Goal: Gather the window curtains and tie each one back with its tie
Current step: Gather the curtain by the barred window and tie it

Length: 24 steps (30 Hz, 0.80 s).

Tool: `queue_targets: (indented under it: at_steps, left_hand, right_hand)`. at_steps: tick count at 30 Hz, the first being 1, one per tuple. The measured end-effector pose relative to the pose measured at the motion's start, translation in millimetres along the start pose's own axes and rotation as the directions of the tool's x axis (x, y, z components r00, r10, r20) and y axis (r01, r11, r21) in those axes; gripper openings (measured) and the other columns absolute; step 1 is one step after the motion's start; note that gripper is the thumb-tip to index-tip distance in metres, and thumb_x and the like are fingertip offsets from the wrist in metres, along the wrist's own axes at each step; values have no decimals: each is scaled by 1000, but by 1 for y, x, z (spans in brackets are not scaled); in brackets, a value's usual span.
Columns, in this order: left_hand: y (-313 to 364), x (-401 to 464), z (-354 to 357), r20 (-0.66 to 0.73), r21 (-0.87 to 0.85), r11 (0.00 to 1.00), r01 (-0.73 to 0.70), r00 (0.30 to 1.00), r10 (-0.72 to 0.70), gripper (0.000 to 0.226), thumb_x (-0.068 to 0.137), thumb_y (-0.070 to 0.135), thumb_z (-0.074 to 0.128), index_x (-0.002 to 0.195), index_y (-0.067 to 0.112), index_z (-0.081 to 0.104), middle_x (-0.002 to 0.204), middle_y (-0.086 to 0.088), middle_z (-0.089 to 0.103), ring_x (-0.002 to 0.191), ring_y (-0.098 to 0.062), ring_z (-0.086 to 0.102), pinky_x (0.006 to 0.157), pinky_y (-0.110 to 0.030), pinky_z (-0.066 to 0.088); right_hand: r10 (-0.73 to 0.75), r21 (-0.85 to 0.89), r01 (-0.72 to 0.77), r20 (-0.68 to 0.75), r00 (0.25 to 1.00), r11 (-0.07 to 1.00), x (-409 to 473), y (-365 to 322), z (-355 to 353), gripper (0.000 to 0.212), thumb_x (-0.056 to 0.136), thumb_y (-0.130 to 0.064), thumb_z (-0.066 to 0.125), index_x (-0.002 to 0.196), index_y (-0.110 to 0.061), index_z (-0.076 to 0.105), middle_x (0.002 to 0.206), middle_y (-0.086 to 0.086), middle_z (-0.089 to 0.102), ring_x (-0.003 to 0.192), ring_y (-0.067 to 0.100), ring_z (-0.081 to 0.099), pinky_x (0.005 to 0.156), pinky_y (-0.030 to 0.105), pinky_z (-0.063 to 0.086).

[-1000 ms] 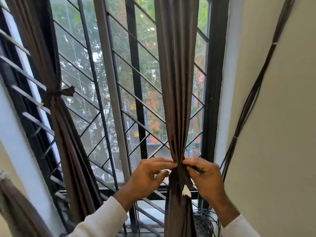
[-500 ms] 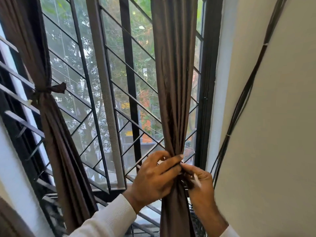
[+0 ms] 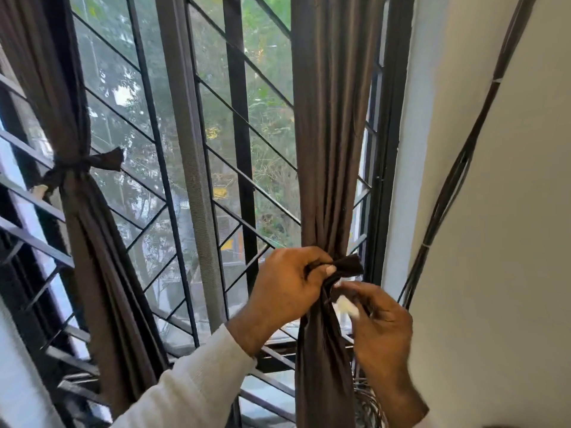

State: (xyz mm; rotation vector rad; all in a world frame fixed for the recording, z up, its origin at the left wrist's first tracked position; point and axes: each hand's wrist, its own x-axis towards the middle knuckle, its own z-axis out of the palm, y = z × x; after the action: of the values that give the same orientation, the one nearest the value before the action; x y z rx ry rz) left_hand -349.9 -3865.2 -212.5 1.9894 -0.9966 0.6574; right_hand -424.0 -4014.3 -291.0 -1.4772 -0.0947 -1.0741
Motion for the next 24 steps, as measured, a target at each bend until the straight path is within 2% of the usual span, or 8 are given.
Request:
queue_targets:
  at_steps: [2, 5, 7, 10, 13, 17, 21, 24]
  left_hand:
    - [-7, 5, -7, 55, 21, 1000, -16, 998, 15, 17, 94, 39, 67, 101, 30, 80, 79, 11, 75, 76, -8, 70, 73, -35, 58]
    - [-16, 10, -14, 146, 55, 998, -42, 989, 33, 26, 92, 40, 57, 109, 36, 77, 91, 12, 78, 89, -11, 72, 80, -39, 59]
    - [-22, 12, -18, 210, 29, 996, -79, 975, 71, 30, 93, 38, 53, 112, 35, 76, 94, 9, 78, 91, -14, 73, 80, -41, 60]
    - [-28, 14, -20, 253, -45, 992, -116, 959, 124, 21, 96, 30, 59, 109, 33, 75, 91, 10, 76, 89, -15, 72, 79, -42, 59]
    - [-34, 11, -19, 210, -146, 973, -176, 956, 204, 14, 95, 22, 71, 108, 27, 68, 88, 12, 66, 85, -13, 63, 77, -37, 54]
    - [-45, -8, -14, 122, -205, 941, -270, 947, 299, 50, 86, 13, 83, 125, 19, 52, 106, 3, 64, 97, -21, 65, 84, -44, 55]
    - [-46, -22, -11, -101, -69, 893, -445, 894, 437, 54, 91, 7, 79, 137, 13, 51, 118, -8, 63, 88, -21, 63, 76, -35, 57]
    - [-49, -25, -18, -73, 128, 864, -487, 864, 498, 53, 99, 13, 73, 149, 8, 57, 128, -16, 60, 89, -24, 63, 75, -31, 55]
  right_hand:
    - [41, 21, -40, -63, 997, 999, 4, -8, 13, 28, 85, 6, 82, 98, -18, 77, 87, 0, 79, 82, 11, 75, 81, 29, 60]
    - [100, 48, -97, -55, 993, 994, 8, -13, 24, 45, 85, 3, 84, 121, -19, 68, 78, 7, 76, 74, 13, 71, 82, 22, 59]
    - [141, 1, -141, -19, 990, 990, 11, -14, 25, 51, 87, -2, 83, 132, -23, 68, 79, 7, 78, 78, 16, 74, 86, 27, 61]
    - [160, -85, -160, -12, 987, 983, 12, -18, 25, 26, 91, -12, 82, 112, -27, 81, 90, 0, 82, 86, 19, 79, 88, 44, 64]
    - [175, -91, -181, -72, 982, 979, 11, -19, 28, 10, 94, -18, 79, 101, -23, 85, 84, 2, 81, 74, 19, 76, 80, 47, 63]
    - [263, -41, -270, -125, 957, 962, 18, -24, 36, 4, 92, -16, 81, 91, -18, 85, 79, 7, 80, 66, 17, 71, 74, 42, 59]
    - [243, -101, -255, -118, 963, 962, 17, -33, 46, 9, 91, -16, 82, 87, -23, 85, 76, 7, 79, 70, 23, 74, 80, 54, 65]
    - [182, -158, -193, -80, 980, 968, 10, -43, 50, 9, 91, -15, 83, 88, -23, 85, 77, 6, 79, 77, 36, 77, 79, 57, 65]
